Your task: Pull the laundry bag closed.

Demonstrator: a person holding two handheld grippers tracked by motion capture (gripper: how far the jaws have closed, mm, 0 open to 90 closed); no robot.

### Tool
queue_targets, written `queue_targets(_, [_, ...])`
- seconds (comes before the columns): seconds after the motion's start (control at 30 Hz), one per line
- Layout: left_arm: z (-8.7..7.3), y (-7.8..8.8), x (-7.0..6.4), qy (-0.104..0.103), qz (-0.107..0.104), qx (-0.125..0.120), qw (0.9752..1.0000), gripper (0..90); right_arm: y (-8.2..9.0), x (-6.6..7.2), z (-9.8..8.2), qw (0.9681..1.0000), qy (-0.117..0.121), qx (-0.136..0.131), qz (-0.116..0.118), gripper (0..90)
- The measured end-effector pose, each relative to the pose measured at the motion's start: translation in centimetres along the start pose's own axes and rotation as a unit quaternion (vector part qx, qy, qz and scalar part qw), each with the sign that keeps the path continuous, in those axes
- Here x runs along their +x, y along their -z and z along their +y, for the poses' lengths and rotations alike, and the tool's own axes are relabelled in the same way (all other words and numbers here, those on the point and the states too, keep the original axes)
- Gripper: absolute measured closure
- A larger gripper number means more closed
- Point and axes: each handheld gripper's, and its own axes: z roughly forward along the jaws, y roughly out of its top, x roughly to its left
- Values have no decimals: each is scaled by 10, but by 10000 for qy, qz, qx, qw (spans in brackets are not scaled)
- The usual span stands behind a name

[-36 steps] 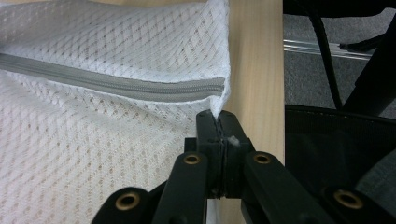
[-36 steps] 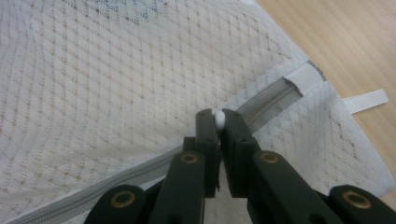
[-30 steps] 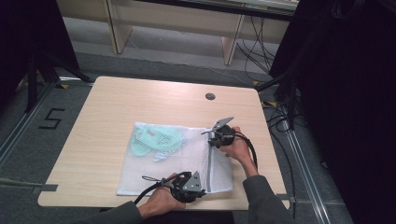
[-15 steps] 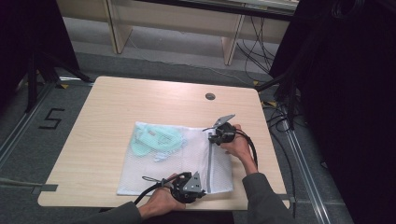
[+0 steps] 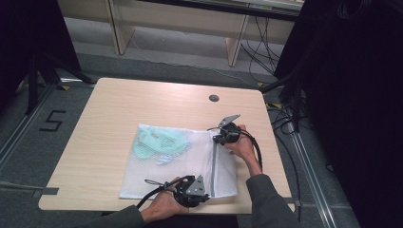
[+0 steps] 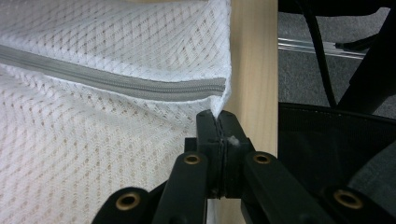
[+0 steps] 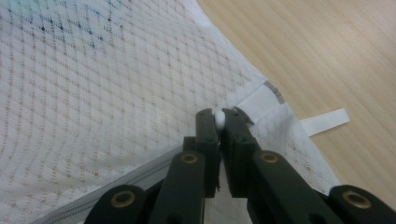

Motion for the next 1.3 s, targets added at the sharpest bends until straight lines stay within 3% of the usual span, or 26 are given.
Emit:
queue_targets(0.33, [-1,-1,0,70,11,49,10000,889,-4,-3,0,10000,-68,4,-9,866])
queue_targets(0.5, [-1,1,1,-38,20,117,9999,889,-4,-5,5,10000,3,17,-63,866])
queue_targets(0.7, [-1,-1,-2,21,-36,41,10000,890,-5,-9,5,9998,9,11,-194,866])
queue_targets(0.73, [-1,0,-2,24,-36,45,10000,890,-4,-7,5,9997,-120,65,-187,866])
queue_targets(0.77, [-1,1,-2,39,-5,15,10000,890,-4,-10,5,9998,-26,39,-198,866])
queue_targets(0.87, [-1,1,-1,58,-5,20,10000,890,-6,-10,4,9997,-152,36,-199,866])
queue_targets(1.03, [1,2,-2,-29,42,0,10000,890,-7,-12,5,9997,-86,5,-246,866])
queue_targets(1.1, [1,3,0,61,11,-34,10000,890,-6,-12,5,9995,-99,-11,-288,866])
queue_targets(1.3, [0,2,1,25,-8,4,10000,889,-6,-11,6,9995,-116,-47,-285,865])
